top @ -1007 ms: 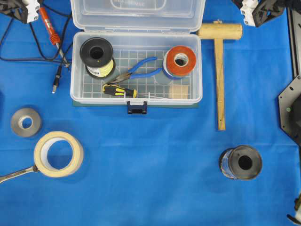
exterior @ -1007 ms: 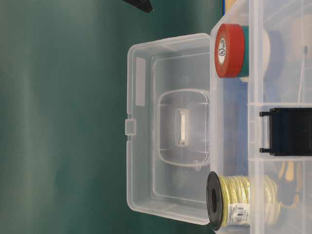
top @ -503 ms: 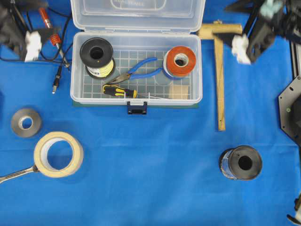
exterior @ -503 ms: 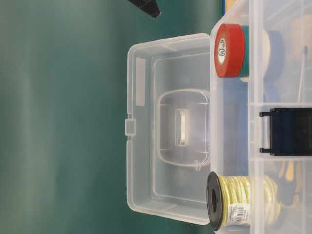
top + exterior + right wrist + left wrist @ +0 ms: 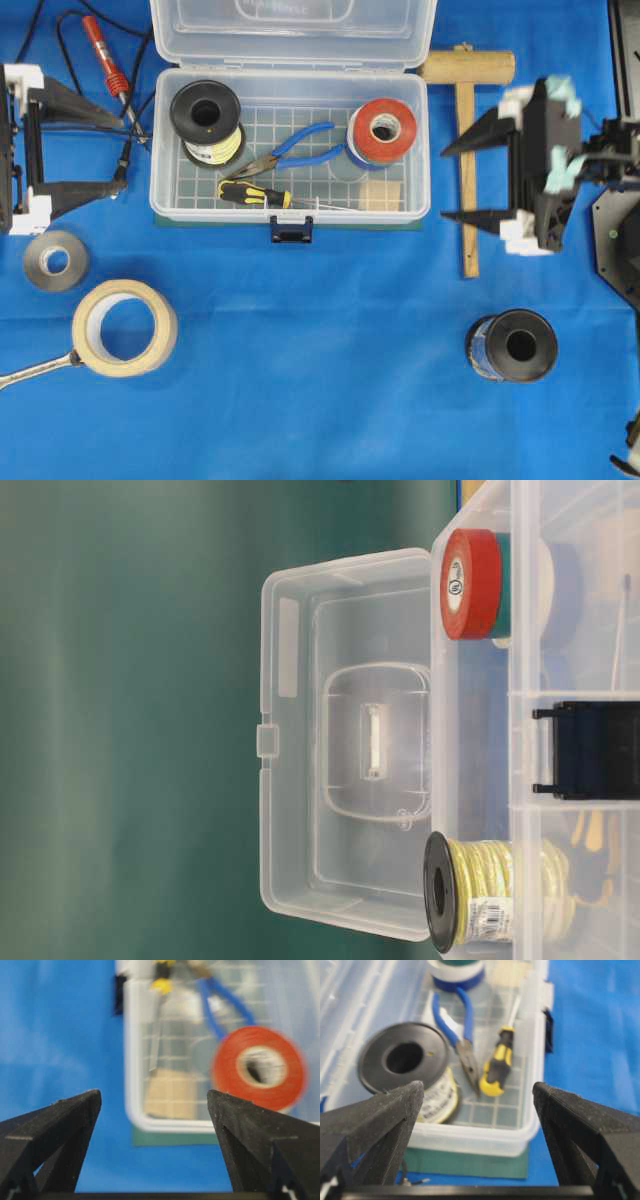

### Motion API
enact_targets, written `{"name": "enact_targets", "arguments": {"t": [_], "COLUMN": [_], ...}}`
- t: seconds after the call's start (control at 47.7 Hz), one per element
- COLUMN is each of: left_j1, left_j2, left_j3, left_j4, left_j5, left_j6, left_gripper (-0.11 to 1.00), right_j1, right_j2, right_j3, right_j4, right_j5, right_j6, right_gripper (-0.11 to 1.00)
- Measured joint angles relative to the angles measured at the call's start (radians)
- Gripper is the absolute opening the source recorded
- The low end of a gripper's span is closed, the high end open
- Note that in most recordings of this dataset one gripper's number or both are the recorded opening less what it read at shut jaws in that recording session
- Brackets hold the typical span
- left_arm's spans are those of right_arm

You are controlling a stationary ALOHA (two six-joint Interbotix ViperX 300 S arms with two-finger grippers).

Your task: Open the tool box with both arms.

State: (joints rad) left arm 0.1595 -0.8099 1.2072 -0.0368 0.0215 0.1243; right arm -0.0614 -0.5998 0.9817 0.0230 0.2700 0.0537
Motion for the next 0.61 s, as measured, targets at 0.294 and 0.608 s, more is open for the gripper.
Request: {"name": "enact_targets", "arguments": {"t": [0.294, 0.608], "left_j1": [-0.002, -0.049], "left_j2": [-0.043, -0.175], "left_j3": [0.005, 0.052], "left_j4": [0.0, 0.0], "left_j5": [0.04, 0.141], "left_j6": [0.003, -0.006], "left_gripper": [0.88, 0.88], "right_j1": [0.014, 0.028], "right_j2": [-0.043, -0.252], "right_j3": [0.012, 0.12], "right_j4": [-0.003, -0.002], "right_j5": [0.023, 0.058], "right_j6": [-0.005, -0.003], "right_gripper": [0.85, 0.85]}}
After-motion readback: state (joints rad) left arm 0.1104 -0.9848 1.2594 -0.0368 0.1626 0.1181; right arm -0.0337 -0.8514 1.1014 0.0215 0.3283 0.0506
